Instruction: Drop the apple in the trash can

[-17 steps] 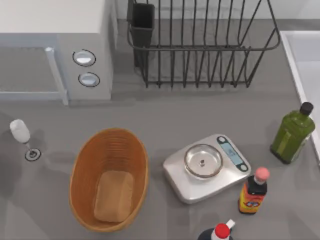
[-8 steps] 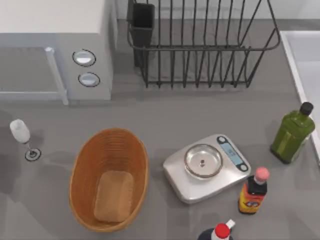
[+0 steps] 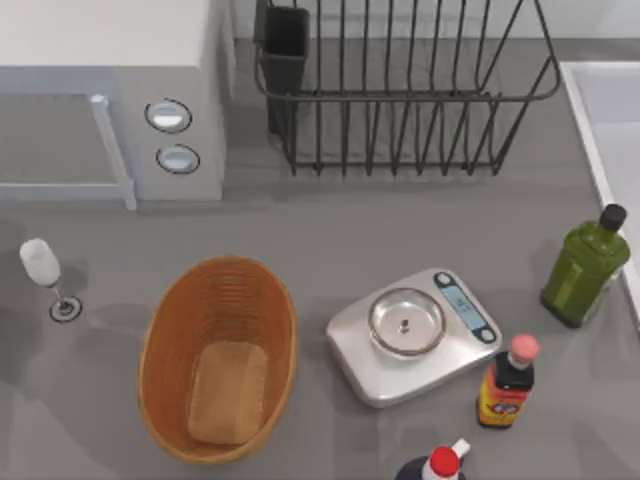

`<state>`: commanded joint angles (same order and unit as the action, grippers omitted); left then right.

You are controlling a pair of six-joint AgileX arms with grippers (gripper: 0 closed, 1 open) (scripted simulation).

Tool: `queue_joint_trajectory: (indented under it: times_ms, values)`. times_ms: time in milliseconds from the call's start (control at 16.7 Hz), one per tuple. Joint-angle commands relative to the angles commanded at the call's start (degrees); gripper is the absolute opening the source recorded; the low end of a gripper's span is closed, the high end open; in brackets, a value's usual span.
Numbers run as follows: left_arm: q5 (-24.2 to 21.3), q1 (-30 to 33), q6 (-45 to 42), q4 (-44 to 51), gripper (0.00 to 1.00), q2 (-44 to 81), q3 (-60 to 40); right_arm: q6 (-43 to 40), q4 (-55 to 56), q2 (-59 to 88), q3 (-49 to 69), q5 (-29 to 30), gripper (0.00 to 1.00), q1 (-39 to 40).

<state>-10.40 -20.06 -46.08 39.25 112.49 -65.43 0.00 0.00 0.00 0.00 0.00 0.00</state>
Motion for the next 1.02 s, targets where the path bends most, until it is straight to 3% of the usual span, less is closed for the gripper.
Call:
queue_joint_trajectory:
  times_ms: [180, 240, 780, 1020]
  values:
    - [0.00, 0.00, 0.00, 0.00, 0.02, 0.00, 0.00, 0.00, 0.00, 0.00, 0.00, 0.00, 1.00, 0.00]
    - [0.00, 0.00, 0.00, 0.00, 0.00, 0.00, 0.00, 0.00, 0.00, 0.00, 0.00, 0.00, 1.00, 0.00]
    - [1.32, -0.80, -0.13, 0.85, 0.00, -1.24, -0.10, 0.00, 0.00, 0.00, 0.00, 0.00, 1.00, 0.00]
    - [1.84, -1.35, 1.18, 6.38, 0.00, -2.12, -0.96, 0.00, 0.00, 0.00, 0.00, 0.00, 1.00, 0.00]
